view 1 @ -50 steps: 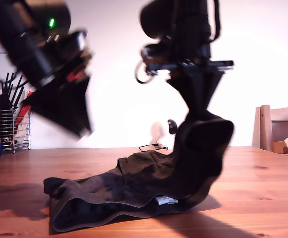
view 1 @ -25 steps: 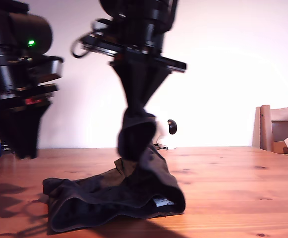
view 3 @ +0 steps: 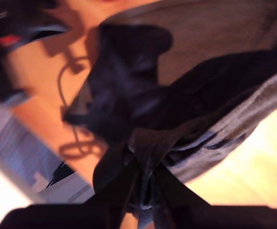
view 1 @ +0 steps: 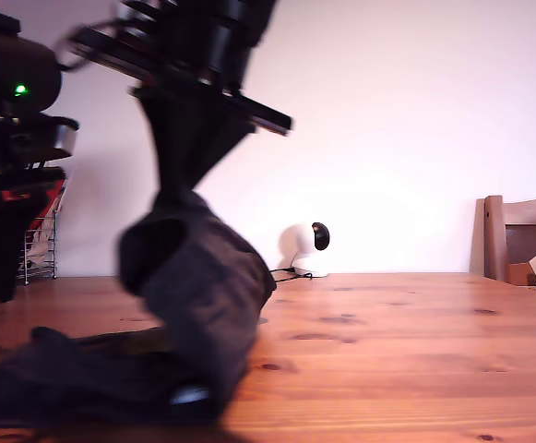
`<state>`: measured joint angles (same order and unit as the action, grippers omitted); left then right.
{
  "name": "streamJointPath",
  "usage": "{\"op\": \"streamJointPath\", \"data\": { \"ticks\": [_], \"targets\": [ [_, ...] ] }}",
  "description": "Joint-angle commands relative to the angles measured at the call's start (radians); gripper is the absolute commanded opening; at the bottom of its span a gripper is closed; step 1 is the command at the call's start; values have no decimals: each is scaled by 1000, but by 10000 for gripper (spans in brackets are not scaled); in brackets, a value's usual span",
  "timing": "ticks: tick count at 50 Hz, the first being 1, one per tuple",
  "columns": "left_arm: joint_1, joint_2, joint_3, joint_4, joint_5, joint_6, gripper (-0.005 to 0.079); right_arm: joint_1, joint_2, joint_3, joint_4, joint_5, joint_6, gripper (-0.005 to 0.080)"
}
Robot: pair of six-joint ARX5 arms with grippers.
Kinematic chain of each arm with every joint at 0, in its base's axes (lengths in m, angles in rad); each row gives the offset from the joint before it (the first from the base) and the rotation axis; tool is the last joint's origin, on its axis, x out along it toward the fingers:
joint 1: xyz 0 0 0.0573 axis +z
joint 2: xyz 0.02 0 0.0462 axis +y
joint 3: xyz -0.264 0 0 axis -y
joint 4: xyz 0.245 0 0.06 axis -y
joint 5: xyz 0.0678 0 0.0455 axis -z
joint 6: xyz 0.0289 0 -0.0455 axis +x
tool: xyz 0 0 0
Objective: Fold the underwear in front of you. After folding it, place it to the left side.
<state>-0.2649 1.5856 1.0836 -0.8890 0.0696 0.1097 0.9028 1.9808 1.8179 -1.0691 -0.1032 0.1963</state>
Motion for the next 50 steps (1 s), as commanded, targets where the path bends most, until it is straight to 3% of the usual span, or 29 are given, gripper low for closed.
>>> {"op": "streamJointPath", "data": {
  "ticks": [1, 11, 17, 21, 37, 50],
  "targets": [
    [-2, 12, -18, 24, 5, 4, 214, 0, 32, 10, 6, -3, 6, -13],
    [1, 55, -19, 110, 74, 4, 188, -4, 32, 10, -2, -2, 6, -13],
    [6, 122, -23, 153, 93, 19, 86, -14, 32, 10, -22, -2, -8, -13],
    [18, 172, -23, 173, 132, 34, -30, -15, 32, 10, -19, 2, -13, -13],
    [11, 272, -23, 226, 240, 34, -20, -57, 32, 10, -69, 1, -67, -13],
    [-76, 342, -23, 291, 301, -15, -20, -111, 32, 10, -129, 2, -105, -12]
  ]
}}
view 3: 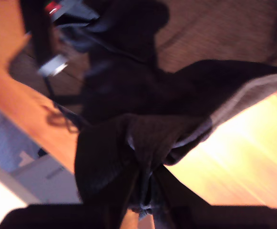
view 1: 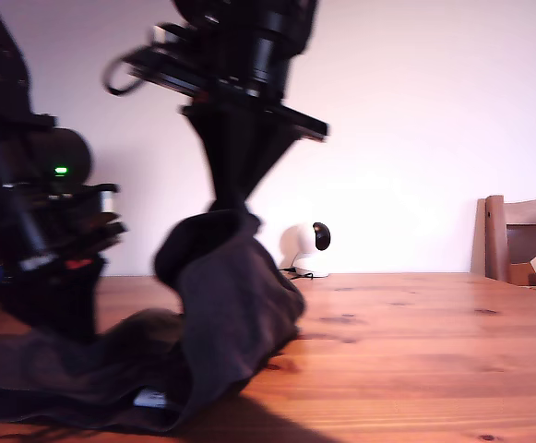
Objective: Fold the underwear in front of you. After folding it, place it to the left side.
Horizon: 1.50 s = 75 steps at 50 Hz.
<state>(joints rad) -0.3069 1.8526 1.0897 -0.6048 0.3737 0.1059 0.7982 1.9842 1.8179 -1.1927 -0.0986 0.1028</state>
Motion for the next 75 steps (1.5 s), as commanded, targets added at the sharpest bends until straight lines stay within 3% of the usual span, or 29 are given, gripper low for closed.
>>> {"op": "streamJointPath", "data": {
  "ticks": [1, 15, 24, 36, 48, 68, 75],
  "targets": [
    [-42, 78, -29, 13, 0, -24, -20, -10, 29, 10, -9, -3, -16, -12],
    [-136, 79, -28, 103, 5, -106, -20, -72, 28, 10, -84, 13, -87, -12],
    [-190, 79, -27, 172, 22, -158, -20, -119, 23, 10, -158, 84, -132, -12],
    [-224, 79, -25, 192, 37, -190, -20, -146, -24, 10, -129, 49, -136, -12],
    [-205, 79, -25, 168, 12, -196, -20, -73, -29, 10, -61, -84, -116, -13],
    [-192, 79, -25, 147, 12, -196, -20, 49, -27, 10, 26, -113, -58, -13],
    [-172, 59, -25, 115, 107, -191, -17, 63, -25, 10, 27, -112, -57, -13]
  ]
}}
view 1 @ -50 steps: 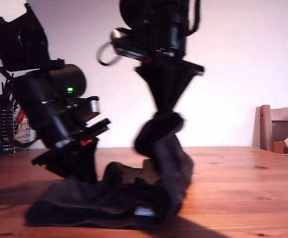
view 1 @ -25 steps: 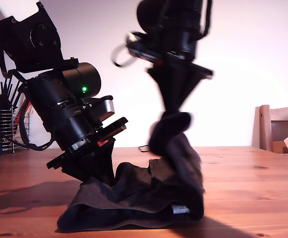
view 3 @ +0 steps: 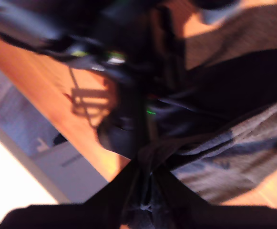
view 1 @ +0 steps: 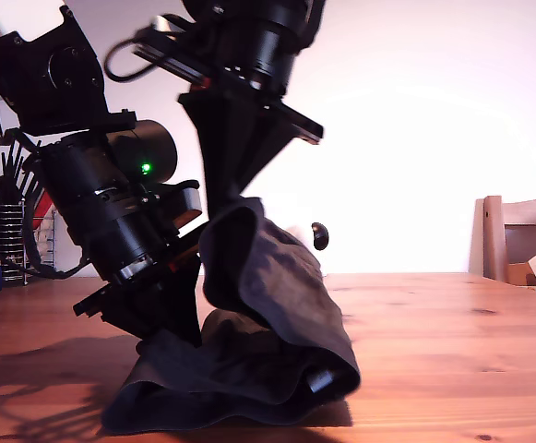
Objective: Fold the underwear in front of you. After folding it, place it to the left side.
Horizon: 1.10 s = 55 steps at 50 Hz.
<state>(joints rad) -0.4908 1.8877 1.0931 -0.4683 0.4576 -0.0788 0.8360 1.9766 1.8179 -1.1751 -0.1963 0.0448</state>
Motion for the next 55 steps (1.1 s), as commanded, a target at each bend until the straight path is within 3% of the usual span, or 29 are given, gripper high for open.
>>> {"op": "streamJointPath", "data": {
  "ticks": [1, 13, 23, 46, 55],
  "targets": [
    [16, 19, -29, -27, 32, -6, -12, 26, -18, 10, 10, -14, 1, -13],
    [82, -38, -29, -58, 154, 0, 62, 23, -18, 10, 11, -14, 7, -13],
    [151, -50, -29, -87, 285, 11, 65, 23, -18, 10, 7, -13, 2, -12],
    [159, -57, -29, -157, 224, 116, 68, 7, -20, 13, -11, -7, -14, -12],
    [136, -57, -28, -167, 109, 143, 280, 6, -21, 19, -38, -7, -36, -12]
  ]
}}
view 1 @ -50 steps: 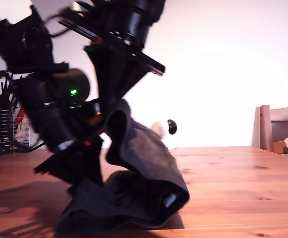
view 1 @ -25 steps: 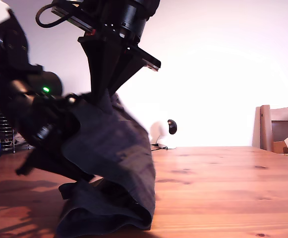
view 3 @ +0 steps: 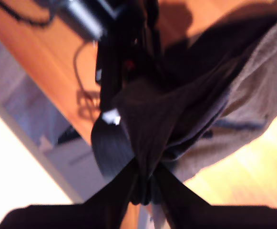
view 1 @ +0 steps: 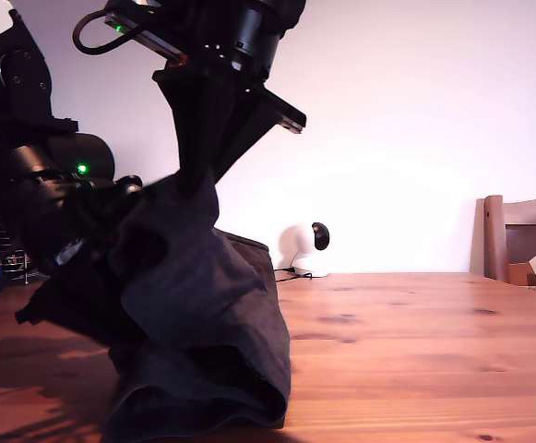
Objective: Fold the underwear in front of you. After folding it, place it to the left side.
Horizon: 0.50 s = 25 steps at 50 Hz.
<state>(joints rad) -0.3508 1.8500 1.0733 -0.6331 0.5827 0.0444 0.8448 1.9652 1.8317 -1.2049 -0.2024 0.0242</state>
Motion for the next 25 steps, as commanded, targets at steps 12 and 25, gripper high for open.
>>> {"op": "streamJointPath", "data": {
  "ticks": [12, 25],
  "targets": [
    [-46, -19, 9, -21, -193, 61, 286, -3, -10, 5, -20, 0, -29, -12],
    [-34, -25, 108, -150, -197, 69, 290, -10, -10, 5, -40, 0, -50, -12]
  ]
}}
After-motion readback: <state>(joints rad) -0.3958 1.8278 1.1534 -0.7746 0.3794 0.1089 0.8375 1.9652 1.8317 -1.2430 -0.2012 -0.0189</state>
